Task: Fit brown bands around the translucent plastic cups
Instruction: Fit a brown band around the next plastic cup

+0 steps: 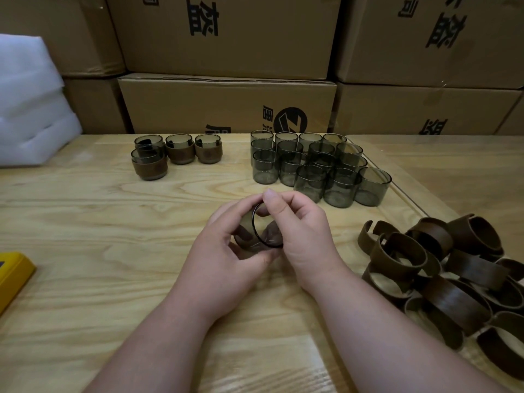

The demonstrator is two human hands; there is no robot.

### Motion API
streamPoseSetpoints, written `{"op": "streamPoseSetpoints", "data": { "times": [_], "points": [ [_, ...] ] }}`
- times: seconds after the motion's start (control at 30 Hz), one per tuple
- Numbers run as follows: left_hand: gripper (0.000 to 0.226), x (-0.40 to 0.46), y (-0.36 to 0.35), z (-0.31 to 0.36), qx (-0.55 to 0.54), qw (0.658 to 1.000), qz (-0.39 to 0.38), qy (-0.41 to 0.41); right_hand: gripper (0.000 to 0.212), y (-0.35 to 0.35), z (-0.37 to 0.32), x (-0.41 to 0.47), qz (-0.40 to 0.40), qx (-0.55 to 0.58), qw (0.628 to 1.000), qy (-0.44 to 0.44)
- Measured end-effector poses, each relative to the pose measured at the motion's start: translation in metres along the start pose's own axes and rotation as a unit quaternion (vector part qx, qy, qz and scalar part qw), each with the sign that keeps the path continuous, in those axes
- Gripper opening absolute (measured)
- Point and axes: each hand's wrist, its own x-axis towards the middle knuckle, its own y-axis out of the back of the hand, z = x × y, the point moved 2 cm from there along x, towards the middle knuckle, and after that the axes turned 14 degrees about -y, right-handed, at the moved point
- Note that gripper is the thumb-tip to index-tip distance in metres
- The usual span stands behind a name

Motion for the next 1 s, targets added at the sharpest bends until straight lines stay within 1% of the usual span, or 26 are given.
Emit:
{"op": "streamPoseSetpoints", "data": {
  "times": [0.07,0.2,0.33,0.43,0.53,0.6,0.77,0.9,1.0],
  "points": [
    [0.075,0.0005,-0.0006,-0.0006,0.008,1.000,0.001,-0.001,0.045,-0.0007,0.0009,0.0004,-0.007,-0.009,1.000,0.005],
    [0.074,-0.0002,-0.0007,-0.0048,0.011,1.000,0.015,0.011,0.044,-0.0027,0.0040,0.0008,-0.042,-0.035,0.998,0.001],
    [0.073,0.0002,0.0001,-0.0058,0.010,0.999,0.038,0.024,0.064,-0.0053,0.0069,-0.0005,-0.065,-0.066,0.996,0.011],
    [0.078,0.0008,0.0020,-0.0048,0.017,0.999,0.029,0.026,0.064,-0.0064,0.0050,-0.0040,-0.075,-0.115,0.990,0.041],
    [0.080,0.0013,0.0018,-0.0017,0.033,0.999,0.008,0.013,0.065,-0.0067,0.0053,-0.0052,-0.061,-0.145,0.986,0.058],
    [0.080,0.0013,0.0010,0.0001,0.016,1.000,0.006,0.015,0.062,-0.0063,0.0045,-0.0054,-0.044,-0.142,0.987,0.061],
    [0.080,-0.0002,-0.0003,-0.0008,-0.006,1.000,-0.001,0.016,0.069,-0.0069,0.0044,-0.0071,-0.013,-0.138,0.990,0.040],
    [0.079,-0.0014,-0.0008,-0.0023,-0.015,1.000,-0.006,0.013,0.069,-0.0065,0.0008,-0.0089,-0.023,-0.122,0.992,0.027],
    [0.074,-0.0020,-0.0019,-0.0029,-0.017,1.000,-0.009,0.008,0.059,-0.0043,-0.0024,-0.0087,-0.044,-0.096,0.994,0.022]
  ]
}}
